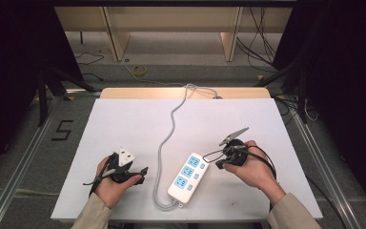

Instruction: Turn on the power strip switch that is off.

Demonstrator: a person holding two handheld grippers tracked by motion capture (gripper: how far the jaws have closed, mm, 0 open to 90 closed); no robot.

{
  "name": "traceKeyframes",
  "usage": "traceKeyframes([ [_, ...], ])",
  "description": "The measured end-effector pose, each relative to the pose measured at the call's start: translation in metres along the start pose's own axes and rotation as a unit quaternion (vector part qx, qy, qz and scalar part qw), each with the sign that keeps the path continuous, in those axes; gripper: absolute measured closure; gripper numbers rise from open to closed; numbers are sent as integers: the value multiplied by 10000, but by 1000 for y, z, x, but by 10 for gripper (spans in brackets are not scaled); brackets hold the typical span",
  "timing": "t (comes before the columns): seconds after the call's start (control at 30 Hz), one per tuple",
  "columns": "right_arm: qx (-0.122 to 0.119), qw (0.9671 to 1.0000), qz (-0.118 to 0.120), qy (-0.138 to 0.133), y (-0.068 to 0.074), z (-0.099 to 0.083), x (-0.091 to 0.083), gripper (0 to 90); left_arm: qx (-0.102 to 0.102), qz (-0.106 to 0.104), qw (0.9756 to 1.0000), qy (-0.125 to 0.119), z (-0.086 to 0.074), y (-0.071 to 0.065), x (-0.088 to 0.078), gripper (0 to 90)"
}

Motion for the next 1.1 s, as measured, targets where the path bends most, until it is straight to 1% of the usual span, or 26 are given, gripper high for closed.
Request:
traceKeyframes([
  [0.33,-95,9999,5,73,2,8,0,900,0,-6,10000,-5,0,0,0,219],
  [0.5,-94,9999,16,116,3,11,1,900,-13,-8,10000,-14,0,0,0,219],
  [1.1,-204,9996,32,211,8,20,3,900,13,-9,10000,3,0,-1,0,219],
])
Point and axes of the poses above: each handheld gripper's, and its own axes: x roughly forward along the jaws, z roughly out of its top, y roughly to its left, the point moved 3 cm from there along x, roughly forward along the jaws, and after that the axes turned 14 degrees about -z, right-handed, at the moved point
